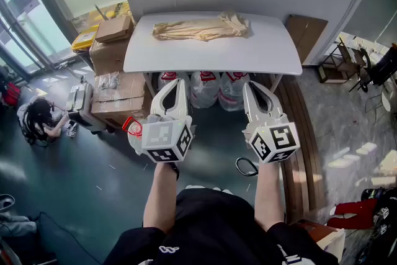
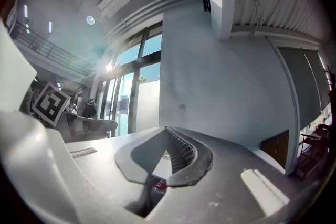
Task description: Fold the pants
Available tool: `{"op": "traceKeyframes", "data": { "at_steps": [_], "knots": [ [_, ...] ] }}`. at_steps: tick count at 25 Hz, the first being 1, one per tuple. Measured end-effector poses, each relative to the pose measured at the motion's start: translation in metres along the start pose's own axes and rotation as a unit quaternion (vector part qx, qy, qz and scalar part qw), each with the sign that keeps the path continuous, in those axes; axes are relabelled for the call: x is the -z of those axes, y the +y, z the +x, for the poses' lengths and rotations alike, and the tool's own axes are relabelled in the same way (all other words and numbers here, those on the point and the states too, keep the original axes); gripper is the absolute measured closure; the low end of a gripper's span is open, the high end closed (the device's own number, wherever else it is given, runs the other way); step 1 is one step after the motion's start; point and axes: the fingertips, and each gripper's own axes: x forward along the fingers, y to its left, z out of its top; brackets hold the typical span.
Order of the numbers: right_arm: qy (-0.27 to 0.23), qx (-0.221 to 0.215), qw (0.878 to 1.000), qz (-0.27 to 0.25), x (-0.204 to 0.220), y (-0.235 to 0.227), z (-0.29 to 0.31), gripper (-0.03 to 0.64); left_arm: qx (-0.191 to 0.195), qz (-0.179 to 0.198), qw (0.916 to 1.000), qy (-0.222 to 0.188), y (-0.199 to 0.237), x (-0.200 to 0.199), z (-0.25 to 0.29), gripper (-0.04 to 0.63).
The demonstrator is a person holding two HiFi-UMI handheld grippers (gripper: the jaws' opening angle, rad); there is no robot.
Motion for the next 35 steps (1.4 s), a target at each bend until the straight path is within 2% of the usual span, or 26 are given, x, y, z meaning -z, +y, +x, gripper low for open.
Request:
{"op": "traceKeyframes", "data": {
  "at_steps": [5, 11, 18, 28, 35],
  "knots": [
    [0.0, 0.0, 1.0, -0.008, -0.002, -0.004, -0.005, 0.614, 0.0, -0.005, 1.0, 0.0, -0.008, 0.001, -0.004, 0.595],
    [0.001, 0.017, 1.0, 0.006, 0.0, -0.013, -0.013, 0.614, -0.008, -0.002, 1.0, -0.004, -0.012, -0.003, -0.013, 0.595],
    [-0.018, 0.019, 1.0, 0.008, -0.007, -0.019, -0.036, 0.614, -0.01, 0.001, 0.9999, -0.005, -0.027, 0.002, -0.026, 0.595],
    [-0.027, 0.022, 0.999, 0.03, -0.013, -0.046, -0.088, 0.614, 0.003, 0.007, 1.0, 0.004, -0.078, 0.016, -0.039, 0.595],
    [-0.035, 0.024, 0.999, 0.019, -0.012, -0.055, -0.102, 0.614, 0.013, 0.014, 0.9998, -0.006, -0.097, 0.02, -0.039, 0.595]
  ]
}}
